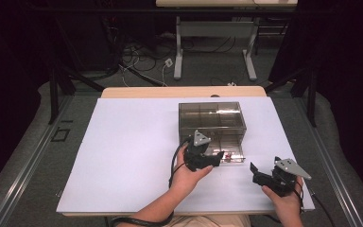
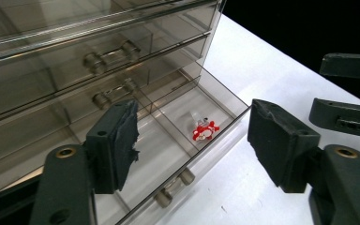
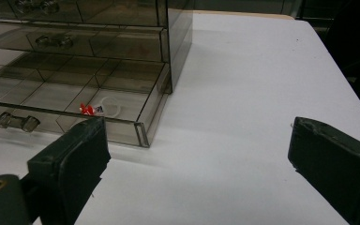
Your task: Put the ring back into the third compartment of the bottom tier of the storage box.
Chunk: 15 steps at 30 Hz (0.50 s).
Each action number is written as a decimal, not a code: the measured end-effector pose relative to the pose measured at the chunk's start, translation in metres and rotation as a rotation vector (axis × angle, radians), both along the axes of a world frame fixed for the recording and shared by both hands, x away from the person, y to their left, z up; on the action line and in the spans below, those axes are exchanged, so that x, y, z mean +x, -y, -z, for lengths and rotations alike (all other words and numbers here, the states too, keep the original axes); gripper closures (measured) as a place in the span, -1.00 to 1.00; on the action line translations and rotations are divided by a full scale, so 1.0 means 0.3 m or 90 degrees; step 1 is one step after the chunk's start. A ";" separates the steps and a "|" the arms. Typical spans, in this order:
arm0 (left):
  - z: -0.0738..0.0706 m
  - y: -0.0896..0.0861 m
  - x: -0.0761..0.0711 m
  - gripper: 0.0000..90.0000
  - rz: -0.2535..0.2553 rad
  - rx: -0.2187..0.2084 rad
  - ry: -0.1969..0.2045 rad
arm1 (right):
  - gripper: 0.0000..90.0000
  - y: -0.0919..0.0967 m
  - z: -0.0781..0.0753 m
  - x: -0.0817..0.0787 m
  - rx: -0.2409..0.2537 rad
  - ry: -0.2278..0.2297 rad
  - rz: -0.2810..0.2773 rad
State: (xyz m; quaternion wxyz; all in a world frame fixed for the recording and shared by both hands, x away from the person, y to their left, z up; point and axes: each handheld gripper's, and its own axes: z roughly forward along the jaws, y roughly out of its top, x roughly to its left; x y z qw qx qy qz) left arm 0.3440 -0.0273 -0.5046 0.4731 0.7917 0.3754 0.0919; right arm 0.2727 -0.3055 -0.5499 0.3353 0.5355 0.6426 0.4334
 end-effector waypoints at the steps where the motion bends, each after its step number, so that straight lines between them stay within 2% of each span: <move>1: 0.000 -0.011 0.001 -0.34 -0.005 -0.001 0.000 | -0.89 0.001 0.000 0.000 -0.001 0.000 0.000; 5: 0.000 -0.047 0.005 -0.49 -0.024 -0.011 -0.007 | -0.89 0.000 0.000 0.000 -0.001 0.001 -0.001; 8: -0.003 -0.081 0.009 -0.64 -0.035 -0.015 -0.003 | -0.89 0.000 0.000 -0.001 0.001 0.000 0.001; 11: -0.007 -0.113 0.008 -0.67 -0.049 -0.027 -0.002 | -0.88 0.000 0.000 0.000 0.001 0.000 0.001; 15: -0.015 -0.157 0.008 -0.82 -0.065 -0.036 -0.005 | -0.89 0.000 0.001 0.000 0.000 0.000 0.000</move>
